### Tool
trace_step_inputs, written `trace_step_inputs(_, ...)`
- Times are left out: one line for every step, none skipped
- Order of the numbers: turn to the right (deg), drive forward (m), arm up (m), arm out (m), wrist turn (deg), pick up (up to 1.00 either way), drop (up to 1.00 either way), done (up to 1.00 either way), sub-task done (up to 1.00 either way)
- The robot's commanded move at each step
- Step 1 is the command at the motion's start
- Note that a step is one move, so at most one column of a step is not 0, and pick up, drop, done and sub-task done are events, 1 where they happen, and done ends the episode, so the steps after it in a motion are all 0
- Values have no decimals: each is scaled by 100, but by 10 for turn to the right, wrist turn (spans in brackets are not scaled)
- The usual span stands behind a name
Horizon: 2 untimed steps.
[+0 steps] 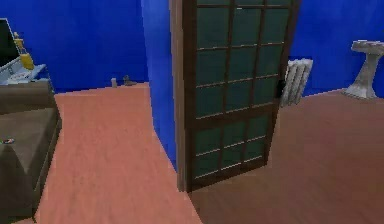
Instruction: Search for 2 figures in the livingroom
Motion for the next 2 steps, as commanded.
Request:
trace_step_inputs(-210,0,0,0,0,0,0,0,0)
trace_step_inputs(-30,0,0,0,0,0,0,0,0)
